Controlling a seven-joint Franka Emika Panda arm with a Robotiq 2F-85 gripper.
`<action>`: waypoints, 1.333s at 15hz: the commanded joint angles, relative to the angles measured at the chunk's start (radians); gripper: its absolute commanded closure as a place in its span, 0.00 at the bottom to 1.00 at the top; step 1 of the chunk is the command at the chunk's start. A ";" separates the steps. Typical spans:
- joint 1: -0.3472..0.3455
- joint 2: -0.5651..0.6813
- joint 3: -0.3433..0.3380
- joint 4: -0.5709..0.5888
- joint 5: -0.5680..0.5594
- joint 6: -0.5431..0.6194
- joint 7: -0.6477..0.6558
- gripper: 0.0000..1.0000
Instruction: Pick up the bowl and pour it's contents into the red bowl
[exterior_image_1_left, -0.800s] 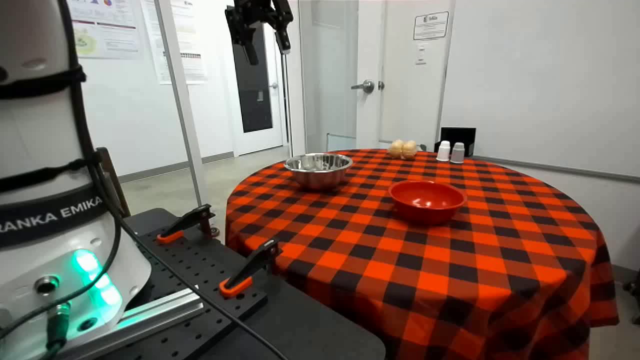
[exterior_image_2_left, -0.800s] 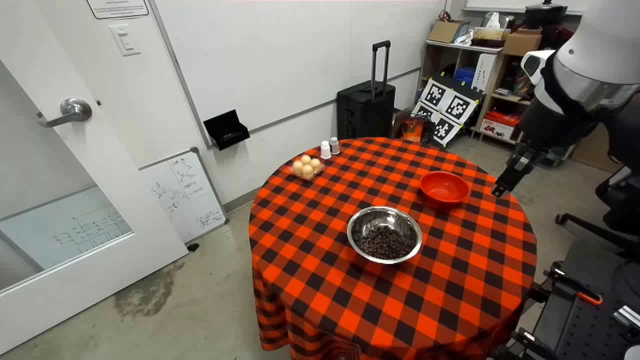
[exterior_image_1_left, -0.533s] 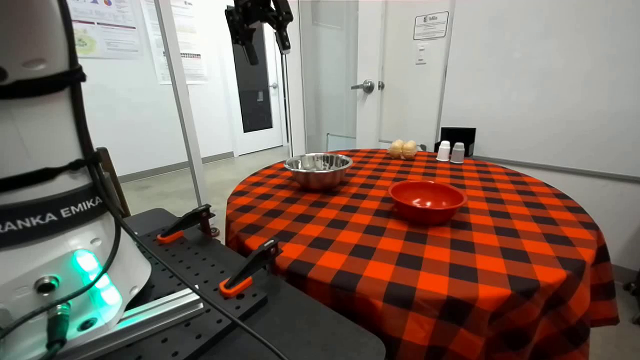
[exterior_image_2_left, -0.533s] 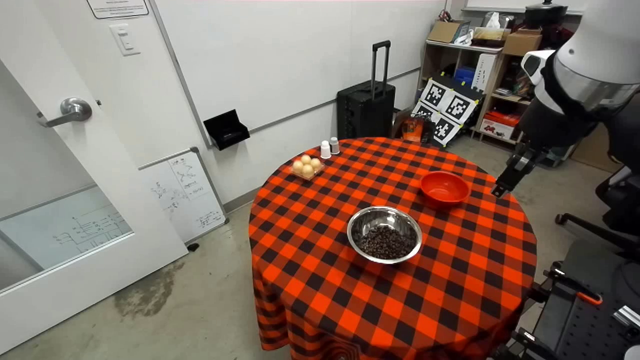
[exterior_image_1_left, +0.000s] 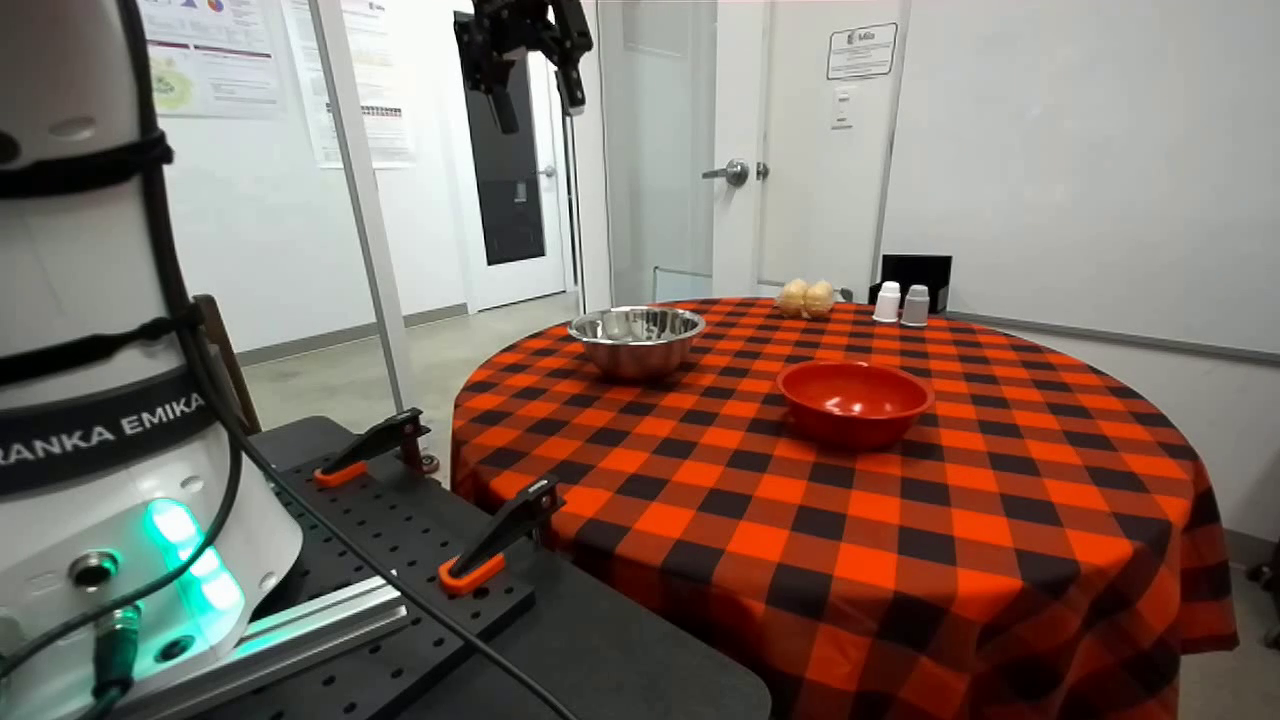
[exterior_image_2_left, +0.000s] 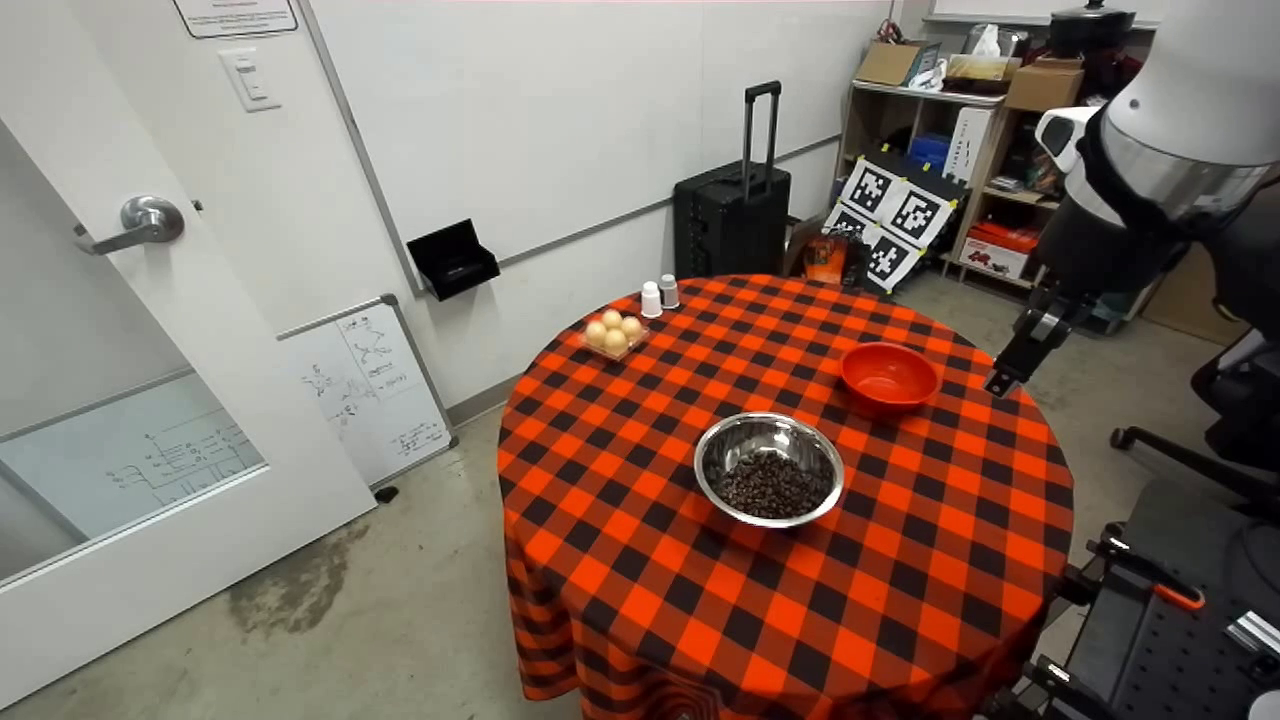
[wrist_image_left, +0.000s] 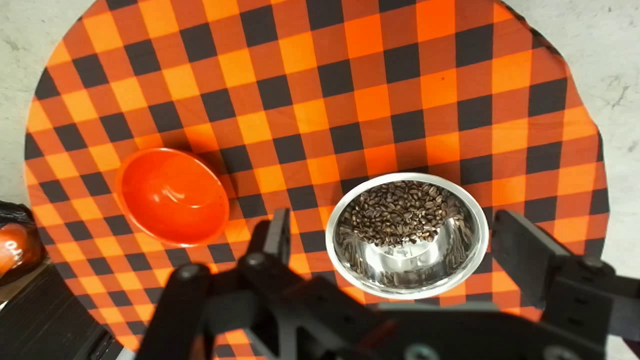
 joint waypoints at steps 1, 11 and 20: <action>0.025 0.042 -0.054 0.037 0.013 -0.016 -0.074 0.00; 0.010 0.407 -0.088 0.247 0.001 0.014 -0.144 0.00; 0.015 0.733 -0.113 0.495 0.081 0.145 -0.285 0.00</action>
